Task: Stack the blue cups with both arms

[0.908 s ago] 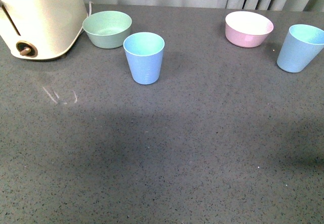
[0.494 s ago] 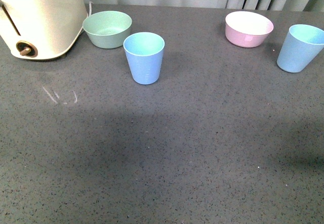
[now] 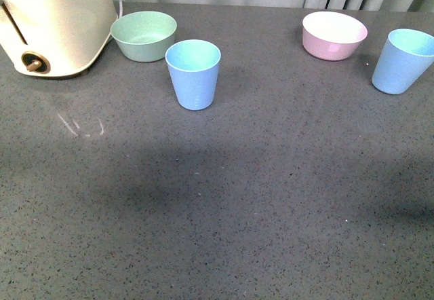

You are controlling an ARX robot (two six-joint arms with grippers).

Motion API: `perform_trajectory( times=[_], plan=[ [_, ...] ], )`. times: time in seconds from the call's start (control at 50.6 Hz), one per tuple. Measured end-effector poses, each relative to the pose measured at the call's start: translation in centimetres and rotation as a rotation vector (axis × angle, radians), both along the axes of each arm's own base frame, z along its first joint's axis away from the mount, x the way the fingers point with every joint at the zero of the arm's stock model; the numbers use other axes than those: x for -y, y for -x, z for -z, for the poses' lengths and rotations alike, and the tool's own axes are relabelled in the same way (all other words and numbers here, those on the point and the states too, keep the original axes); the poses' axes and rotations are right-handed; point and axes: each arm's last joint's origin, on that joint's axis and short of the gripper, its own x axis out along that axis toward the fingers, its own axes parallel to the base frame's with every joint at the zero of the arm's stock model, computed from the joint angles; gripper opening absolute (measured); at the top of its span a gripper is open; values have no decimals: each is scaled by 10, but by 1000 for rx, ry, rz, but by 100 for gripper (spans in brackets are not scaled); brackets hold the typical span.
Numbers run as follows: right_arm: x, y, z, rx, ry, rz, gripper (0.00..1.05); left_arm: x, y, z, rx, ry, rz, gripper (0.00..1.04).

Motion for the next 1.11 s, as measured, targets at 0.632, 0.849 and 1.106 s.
perform_trajectory(
  times=[0.632,0.849,1.106],
  plan=[
    [0,0,0,0,0,0,96,84,-174,19,-190,107,68,96],
    [0,0,0,0,0,-1,96,110,-199,25,-218,135,78,96],
    [0,0,0,0,0,-1,96,132,-216,34,-248,139,95,96]
  ],
)
